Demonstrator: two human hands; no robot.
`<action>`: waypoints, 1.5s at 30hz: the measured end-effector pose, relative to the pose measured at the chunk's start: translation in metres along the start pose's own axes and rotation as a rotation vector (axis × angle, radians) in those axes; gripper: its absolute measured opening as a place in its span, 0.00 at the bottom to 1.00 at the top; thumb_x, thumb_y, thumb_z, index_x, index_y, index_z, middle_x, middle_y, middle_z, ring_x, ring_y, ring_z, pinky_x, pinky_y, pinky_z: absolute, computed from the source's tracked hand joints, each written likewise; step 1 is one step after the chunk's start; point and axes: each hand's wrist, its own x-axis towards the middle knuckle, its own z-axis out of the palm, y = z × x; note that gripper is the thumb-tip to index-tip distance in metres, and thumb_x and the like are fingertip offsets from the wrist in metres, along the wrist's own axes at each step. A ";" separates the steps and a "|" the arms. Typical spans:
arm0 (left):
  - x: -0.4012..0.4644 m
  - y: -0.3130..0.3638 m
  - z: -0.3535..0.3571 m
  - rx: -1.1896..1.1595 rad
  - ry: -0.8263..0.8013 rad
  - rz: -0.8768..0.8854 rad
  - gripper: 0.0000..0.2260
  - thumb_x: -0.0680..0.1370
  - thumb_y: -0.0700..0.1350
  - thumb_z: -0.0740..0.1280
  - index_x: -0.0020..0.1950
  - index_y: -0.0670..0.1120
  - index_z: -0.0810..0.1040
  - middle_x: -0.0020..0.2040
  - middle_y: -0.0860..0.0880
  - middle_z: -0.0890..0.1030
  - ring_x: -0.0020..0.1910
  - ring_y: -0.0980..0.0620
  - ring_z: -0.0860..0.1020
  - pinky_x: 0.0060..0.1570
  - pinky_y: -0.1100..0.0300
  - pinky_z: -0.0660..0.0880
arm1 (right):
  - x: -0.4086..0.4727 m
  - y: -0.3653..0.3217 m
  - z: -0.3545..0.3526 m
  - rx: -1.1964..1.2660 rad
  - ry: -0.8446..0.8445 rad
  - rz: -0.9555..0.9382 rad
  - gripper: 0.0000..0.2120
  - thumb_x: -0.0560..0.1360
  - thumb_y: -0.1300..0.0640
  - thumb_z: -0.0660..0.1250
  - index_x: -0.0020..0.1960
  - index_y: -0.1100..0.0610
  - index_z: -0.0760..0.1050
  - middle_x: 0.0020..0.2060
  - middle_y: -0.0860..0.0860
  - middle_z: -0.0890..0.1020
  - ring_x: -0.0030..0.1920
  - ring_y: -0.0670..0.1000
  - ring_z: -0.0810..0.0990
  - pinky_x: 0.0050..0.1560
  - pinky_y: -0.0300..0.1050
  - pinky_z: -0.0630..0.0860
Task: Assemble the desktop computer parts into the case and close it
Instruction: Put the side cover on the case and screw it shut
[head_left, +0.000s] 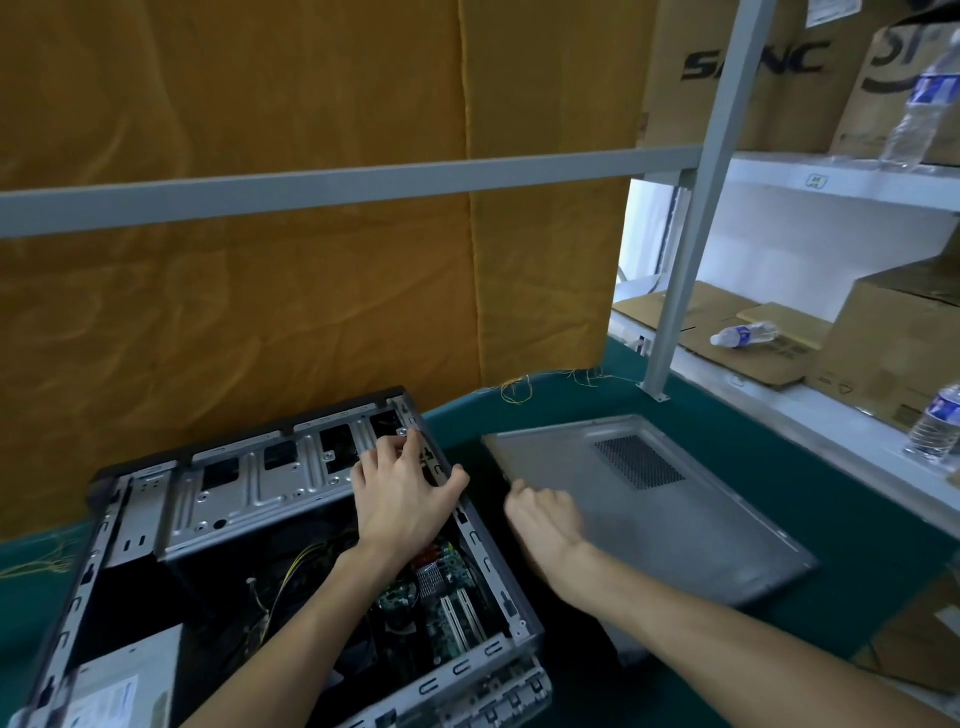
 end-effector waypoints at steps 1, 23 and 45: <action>0.000 0.000 0.000 0.000 -0.001 -0.001 0.31 0.76 0.65 0.64 0.73 0.48 0.71 0.68 0.46 0.71 0.69 0.43 0.67 0.70 0.48 0.61 | 0.000 0.002 -0.003 0.000 -0.009 0.018 0.18 0.80 0.73 0.58 0.69 0.68 0.69 0.61 0.59 0.83 0.61 0.60 0.82 0.54 0.49 0.75; -0.034 0.031 -0.063 -1.078 -0.565 -0.137 0.25 0.85 0.57 0.57 0.79 0.45 0.66 0.76 0.49 0.70 0.75 0.49 0.68 0.62 0.59 0.67 | -0.098 -0.001 -0.187 0.103 0.562 0.089 0.18 0.73 0.70 0.67 0.53 0.57 0.62 0.33 0.52 0.76 0.28 0.55 0.73 0.29 0.47 0.66; -0.122 0.019 -0.144 -1.928 -0.983 -0.506 0.17 0.84 0.46 0.65 0.68 0.37 0.77 0.63 0.40 0.82 0.58 0.45 0.82 0.44 0.56 0.85 | -0.218 -0.062 -0.297 1.001 1.204 0.338 0.03 0.81 0.64 0.64 0.52 0.57 0.72 0.33 0.49 0.77 0.29 0.41 0.76 0.27 0.32 0.68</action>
